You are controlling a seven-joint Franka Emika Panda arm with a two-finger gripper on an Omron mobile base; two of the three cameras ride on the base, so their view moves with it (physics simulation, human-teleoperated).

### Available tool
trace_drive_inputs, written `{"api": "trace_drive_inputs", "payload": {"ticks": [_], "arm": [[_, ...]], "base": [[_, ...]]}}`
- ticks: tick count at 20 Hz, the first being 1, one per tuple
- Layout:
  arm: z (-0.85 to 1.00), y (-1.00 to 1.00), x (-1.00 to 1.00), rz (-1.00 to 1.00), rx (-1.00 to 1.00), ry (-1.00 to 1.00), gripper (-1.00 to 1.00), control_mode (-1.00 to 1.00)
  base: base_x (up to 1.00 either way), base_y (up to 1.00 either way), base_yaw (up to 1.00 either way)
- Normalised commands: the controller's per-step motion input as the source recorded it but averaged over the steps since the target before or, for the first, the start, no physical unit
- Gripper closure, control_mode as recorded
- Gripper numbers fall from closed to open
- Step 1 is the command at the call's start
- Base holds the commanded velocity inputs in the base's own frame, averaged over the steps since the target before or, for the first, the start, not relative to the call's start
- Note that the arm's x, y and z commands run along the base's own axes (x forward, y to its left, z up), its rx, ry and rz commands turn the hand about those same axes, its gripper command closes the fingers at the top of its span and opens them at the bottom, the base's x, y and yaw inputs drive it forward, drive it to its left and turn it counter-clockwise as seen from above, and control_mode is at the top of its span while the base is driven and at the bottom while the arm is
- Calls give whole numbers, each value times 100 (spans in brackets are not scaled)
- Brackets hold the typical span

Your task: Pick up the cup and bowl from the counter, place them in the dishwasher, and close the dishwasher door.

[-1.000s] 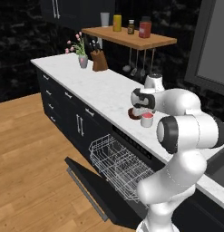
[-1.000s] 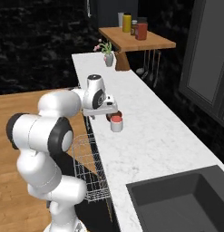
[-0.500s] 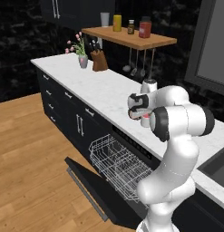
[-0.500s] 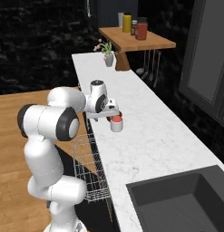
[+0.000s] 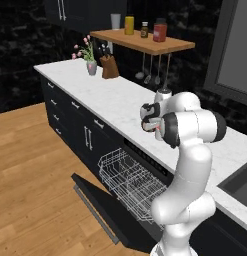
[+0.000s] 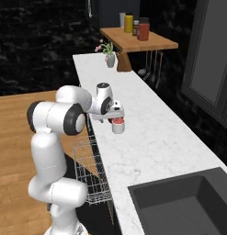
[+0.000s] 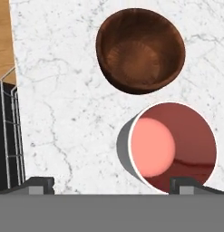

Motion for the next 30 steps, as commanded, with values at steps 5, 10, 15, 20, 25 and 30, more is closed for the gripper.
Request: {"api": "trace_drive_inputs", "payload": {"ticks": [5,10,15,20,25,30], "arm": [[-20,-8,20,0,0,0,-100,-100],[-21,-1,12,0,0,0,-100,-100],[-18,0,18,0,0,0,-100,-100],[-18,0,23,0,0,0,-100,-100],[-18,0,8,0,0,4,100,-100],[-8,0,0,0,0,3,100,-100]], "base": [[0,0,0],[0,0,0],[0,0,0],[0,0,0],[0,0,0],[0,0,0]]}}
